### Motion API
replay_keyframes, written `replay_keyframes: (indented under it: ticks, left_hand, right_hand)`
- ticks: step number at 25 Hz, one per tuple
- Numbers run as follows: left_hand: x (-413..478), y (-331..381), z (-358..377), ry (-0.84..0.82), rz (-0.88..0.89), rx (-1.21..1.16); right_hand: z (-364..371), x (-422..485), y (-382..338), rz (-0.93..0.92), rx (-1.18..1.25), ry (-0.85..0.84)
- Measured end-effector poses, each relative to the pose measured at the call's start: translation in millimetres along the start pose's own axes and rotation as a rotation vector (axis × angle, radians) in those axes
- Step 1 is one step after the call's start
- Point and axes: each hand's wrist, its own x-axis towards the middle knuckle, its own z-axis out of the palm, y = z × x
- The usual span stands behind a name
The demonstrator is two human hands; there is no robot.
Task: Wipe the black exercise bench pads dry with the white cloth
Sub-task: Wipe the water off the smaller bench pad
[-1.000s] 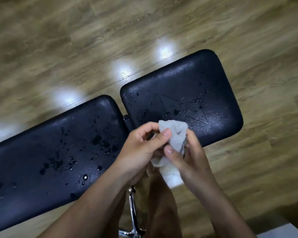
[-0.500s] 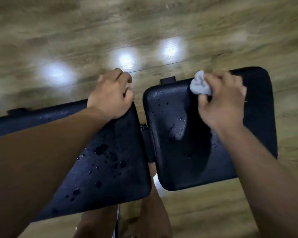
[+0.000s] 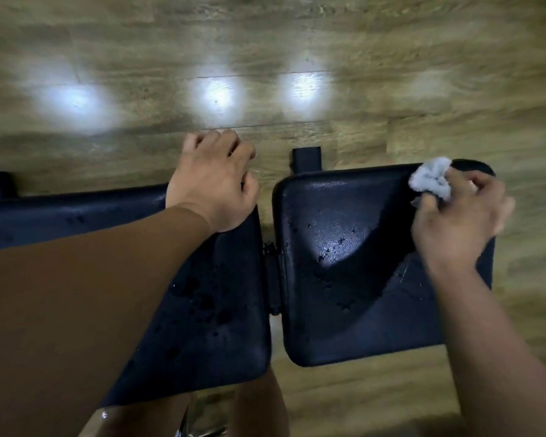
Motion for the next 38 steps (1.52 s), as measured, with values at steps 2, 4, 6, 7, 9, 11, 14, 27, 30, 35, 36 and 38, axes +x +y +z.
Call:
replay_keyframes:
  ticks: [2, 4, 6, 7, 9, 11, 14, 27, 30, 35, 36, 38]
  left_hand:
    - [0.9, 0.5, -0.5, 0.005, 0.007, -0.001]
    - [0.7, 0.8, 0.3, 0.026, 0.016, 0.003]
    - [1.0, 0.9, 2.0, 0.052, 0.034, 0.004]
    - [0.2, 0.0, 2.8, 0.06, 0.034, 0.005]
    - [-1.1, -0.4, 2.8, 0.064, 0.029, 0.006]
    - [-0.8, 0.2, 2.4, 0.061, 0.03, 0.006]
    - [0.2, 1.3, 1.6, 0.049, 0.034, 0.009]
    - [0.7, -0.7, 2.7, 0.006, 0.04, 0.046]
    - [0.7, -0.5, -1.1, -0.007, 0.037, 0.054]
    - [1.8, -1.6, 0.6, 0.007, 0.045, 0.035]
    - [1.3, -2.7, 0.7, 0.006, 0.036, 0.029]
    - [-0.2, -1.6, 2.1, 0.001, 0.032, 0.004]
  right_hand:
    - [10.4, -21.7, -31.3, 0.015, 0.007, 0.04]
    - [24.8, -67.5, -79.8, -0.284, 0.058, -0.046]
    - [30.3, -95.8, -101.3, -0.622, 0.106, -0.16]
    - [29.4, -88.2, -95.6, -0.727, 0.114, -0.157]
    - [28.1, -47.7, -52.7, -0.708, 0.088, -0.022]
    - [21.5, 0.3, 0.2, -0.392, 0.01, 0.093]
    - [10.7, 19.7, 17.3, 0.015, 0.056, 0.168]
    - [4.2, 42.8, -22.0, -0.243, -0.113, -0.116]
    - [28.1, -17.5, -84.1, -0.469, -0.059, -0.185]
    - [26.9, -14.3, -58.4, -0.822, 0.102, -0.214]
    - [20.6, 9.8, -31.4, -0.699, 0.067, -0.169]
    - [3.6, 58.2, 24.3, -0.388, -0.034, -0.115]
